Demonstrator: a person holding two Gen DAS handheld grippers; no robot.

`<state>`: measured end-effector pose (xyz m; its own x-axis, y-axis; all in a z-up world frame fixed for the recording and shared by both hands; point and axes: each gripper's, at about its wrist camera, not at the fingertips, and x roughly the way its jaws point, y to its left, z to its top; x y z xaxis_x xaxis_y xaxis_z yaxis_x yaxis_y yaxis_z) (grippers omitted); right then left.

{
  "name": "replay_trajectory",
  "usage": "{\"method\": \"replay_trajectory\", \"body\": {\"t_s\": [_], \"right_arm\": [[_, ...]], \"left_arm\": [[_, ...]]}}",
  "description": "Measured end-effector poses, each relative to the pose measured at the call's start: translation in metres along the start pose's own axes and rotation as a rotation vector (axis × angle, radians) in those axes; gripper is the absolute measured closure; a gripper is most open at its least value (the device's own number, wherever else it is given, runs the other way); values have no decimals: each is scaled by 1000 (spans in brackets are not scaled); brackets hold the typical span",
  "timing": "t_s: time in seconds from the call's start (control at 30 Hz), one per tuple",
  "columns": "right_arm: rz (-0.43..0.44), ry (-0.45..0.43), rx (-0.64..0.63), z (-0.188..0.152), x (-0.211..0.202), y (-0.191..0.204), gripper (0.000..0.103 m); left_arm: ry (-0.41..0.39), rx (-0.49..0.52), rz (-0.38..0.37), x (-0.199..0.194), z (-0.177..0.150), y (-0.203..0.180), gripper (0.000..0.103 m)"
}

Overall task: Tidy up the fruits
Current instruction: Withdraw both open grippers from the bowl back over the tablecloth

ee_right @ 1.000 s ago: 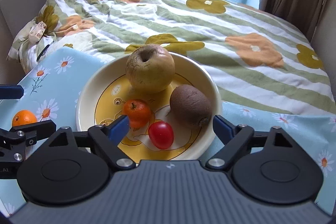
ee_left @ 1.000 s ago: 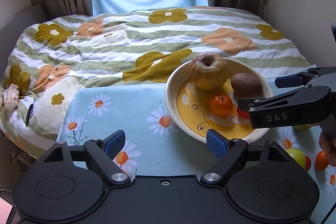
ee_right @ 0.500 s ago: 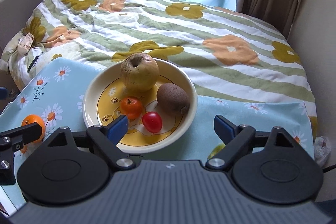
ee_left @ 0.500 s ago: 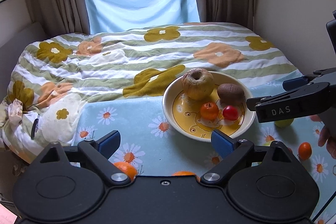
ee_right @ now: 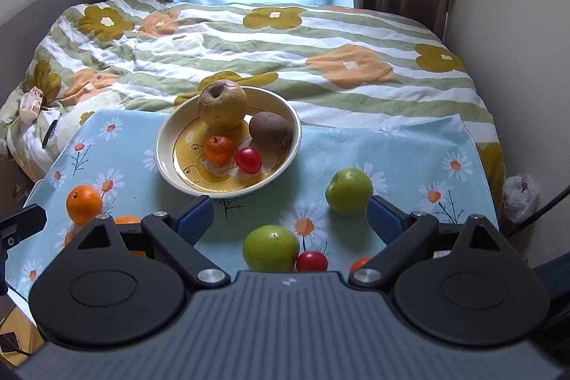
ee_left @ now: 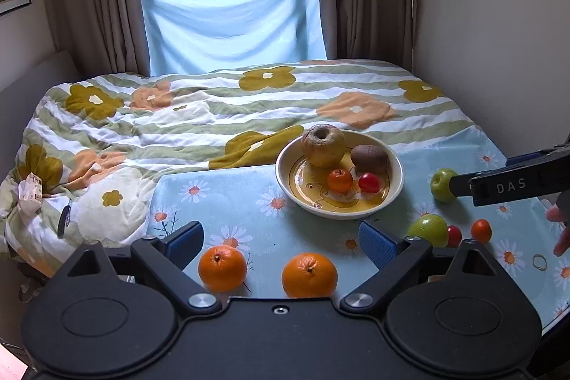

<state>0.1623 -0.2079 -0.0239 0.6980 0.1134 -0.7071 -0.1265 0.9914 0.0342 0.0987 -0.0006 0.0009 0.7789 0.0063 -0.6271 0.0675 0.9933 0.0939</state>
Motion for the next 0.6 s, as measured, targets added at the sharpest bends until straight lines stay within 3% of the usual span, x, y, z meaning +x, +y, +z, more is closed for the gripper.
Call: {"method": "replay_trajectory", "body": {"t_s": [0.33, 0.6], "right_arm": [[-16, 13, 35, -43, -21, -5, 0], [30, 27, 8, -59, -9, -29, 0]], "left_arm": [[5, 16, -84, -6, -21, 0, 7], [28, -28, -25, 3, -33, -17, 7]]}}
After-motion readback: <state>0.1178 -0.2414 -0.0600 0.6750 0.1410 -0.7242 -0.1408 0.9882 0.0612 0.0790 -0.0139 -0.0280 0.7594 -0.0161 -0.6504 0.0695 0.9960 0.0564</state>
